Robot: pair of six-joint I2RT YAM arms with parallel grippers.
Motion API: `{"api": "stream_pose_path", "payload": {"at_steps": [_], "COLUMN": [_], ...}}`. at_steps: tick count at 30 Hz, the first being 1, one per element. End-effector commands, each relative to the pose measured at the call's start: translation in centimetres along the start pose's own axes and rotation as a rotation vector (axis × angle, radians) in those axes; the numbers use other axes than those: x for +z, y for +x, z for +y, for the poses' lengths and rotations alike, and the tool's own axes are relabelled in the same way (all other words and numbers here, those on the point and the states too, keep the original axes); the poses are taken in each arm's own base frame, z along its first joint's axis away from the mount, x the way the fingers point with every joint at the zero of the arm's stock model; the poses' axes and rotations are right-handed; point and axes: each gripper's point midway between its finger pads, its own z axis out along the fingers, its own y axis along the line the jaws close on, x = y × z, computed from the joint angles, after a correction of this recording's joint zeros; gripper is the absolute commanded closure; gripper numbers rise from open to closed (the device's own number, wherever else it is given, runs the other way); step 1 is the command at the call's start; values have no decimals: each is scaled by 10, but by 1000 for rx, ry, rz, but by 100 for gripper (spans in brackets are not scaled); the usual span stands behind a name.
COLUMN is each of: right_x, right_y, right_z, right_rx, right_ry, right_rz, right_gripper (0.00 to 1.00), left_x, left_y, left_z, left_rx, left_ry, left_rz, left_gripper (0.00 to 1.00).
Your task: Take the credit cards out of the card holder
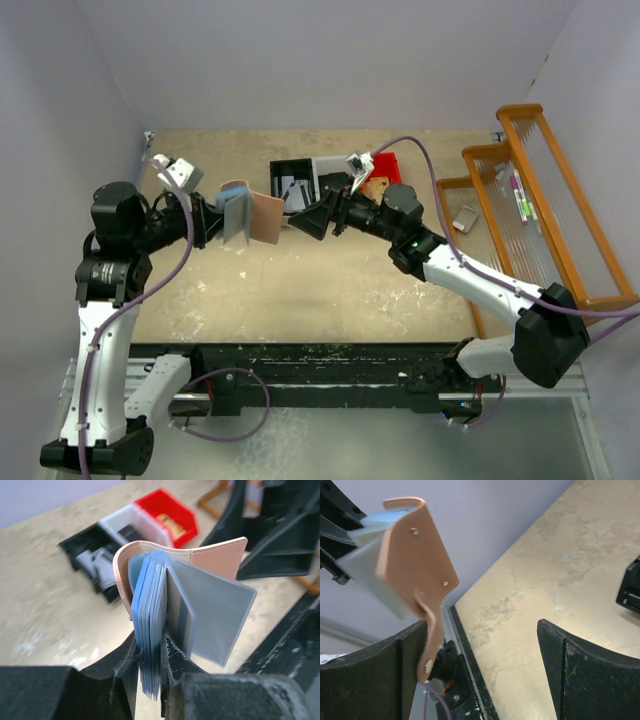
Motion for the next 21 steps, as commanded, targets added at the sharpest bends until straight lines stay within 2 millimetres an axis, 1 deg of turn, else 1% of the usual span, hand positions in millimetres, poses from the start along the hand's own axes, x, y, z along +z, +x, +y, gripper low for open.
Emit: {"api": "stream_pose_path", "payload": {"at_steps": [1, 3, 5, 7, 9, 10, 11, 13, 14, 17, 19, 21], "right_x": [2, 6, 9, 11, 15, 17, 21, 26, 29, 42, 51, 59], "right_y": [-18, -18, -16, -15, -12, -8, -16, -16, -15, -14, -11, -11], "right_z": [-8, -11, -10, -9, -8, -10, -1, 3, 4, 9, 9, 14], "right_rx": [-86, -102, -125, -143, -161, -165, -172, -179, -179, -180, -178, -179], "right_ry": [101, 135, 164, 189, 205, 213, 201, 201, 204, 231, 257, 253], "right_rz": [-104, -115, -115, -123, -114, -100, -113, -111, -110, -110, -106, -107], "right_gripper": [8, 8, 8, 8, 8, 8, 8, 8, 0, 0, 0, 0], "left_x": [-8, -11, -13, -14, -13, -12, -12, -11, -11, -10, -11, -11], "left_y": [28, 43, 53, 61, 65, 68, 70, 71, 71, 73, 70, 63], "left_z": [53, 67, 74, 75, 71, 69, 68, 66, 67, 67, 66, 60], "left_rx": [168, 208, 242, 246, 233, 228, 227, 237, 249, 278, 296, 310], "left_ry": [-210, -247, -254, -245, -219, -205, -197, -193, -197, -202, -204, -188], "left_rz": [209, 296, 354, 389, 413, 424, 432, 438, 437, 438, 422, 391], "left_gripper": [100, 100, 100, 100, 100, 100, 100, 100, 100, 100, 100, 100]}}
